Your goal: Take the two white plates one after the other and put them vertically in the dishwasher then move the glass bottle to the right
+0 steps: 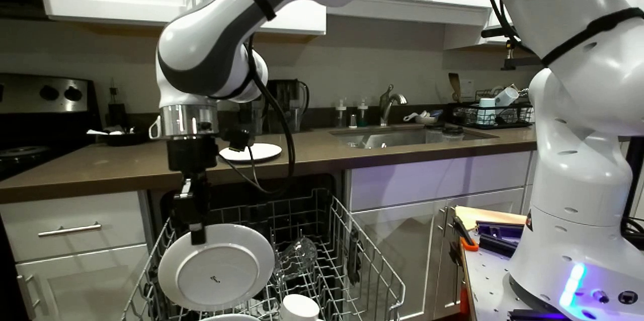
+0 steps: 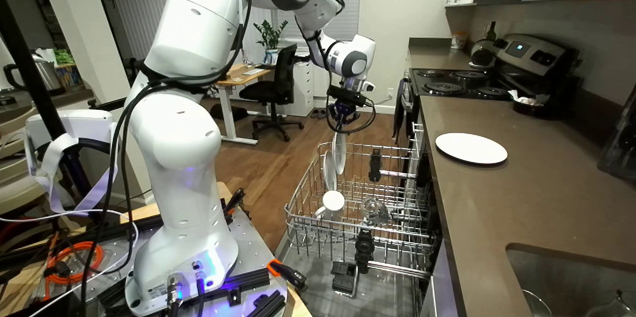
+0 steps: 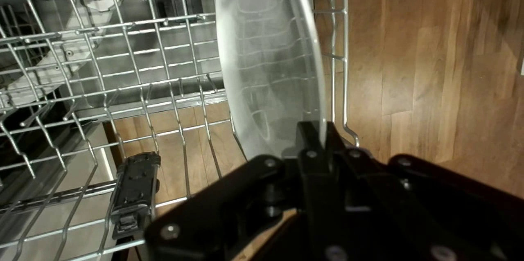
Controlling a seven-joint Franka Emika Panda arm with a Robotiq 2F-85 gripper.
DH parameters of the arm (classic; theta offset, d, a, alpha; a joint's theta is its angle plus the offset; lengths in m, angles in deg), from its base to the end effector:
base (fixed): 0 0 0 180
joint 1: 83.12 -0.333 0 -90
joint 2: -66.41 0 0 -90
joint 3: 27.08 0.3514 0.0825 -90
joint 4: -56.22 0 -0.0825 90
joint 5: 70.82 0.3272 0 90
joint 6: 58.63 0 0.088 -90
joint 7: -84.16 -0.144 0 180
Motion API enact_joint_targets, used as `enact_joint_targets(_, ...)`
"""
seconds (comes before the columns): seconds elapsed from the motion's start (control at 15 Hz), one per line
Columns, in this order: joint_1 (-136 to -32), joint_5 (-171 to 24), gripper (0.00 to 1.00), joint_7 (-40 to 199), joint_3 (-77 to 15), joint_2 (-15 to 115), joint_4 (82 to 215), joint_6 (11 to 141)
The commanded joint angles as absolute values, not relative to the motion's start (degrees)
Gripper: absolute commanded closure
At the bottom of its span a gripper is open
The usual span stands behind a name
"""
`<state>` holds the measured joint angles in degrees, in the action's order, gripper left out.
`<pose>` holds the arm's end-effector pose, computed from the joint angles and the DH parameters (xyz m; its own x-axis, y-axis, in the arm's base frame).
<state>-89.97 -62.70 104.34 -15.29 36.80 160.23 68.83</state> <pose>0.5809 0.1931 0.2863 0.8424 0.5378 -0.0342 0.5173 -0.8248 -0.2284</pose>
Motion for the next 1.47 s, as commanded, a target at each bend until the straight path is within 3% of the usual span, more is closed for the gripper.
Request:
enact_joint_targets(0.0, -89.4, -62.4, 0.96, 105.2, -14.2, 35.6, 158.2, 68.7)
enact_joint_targets(1.4, -91.4, -68.6, 0.96, 105.5, -13.4, 27.2, 155.8, 73.5)
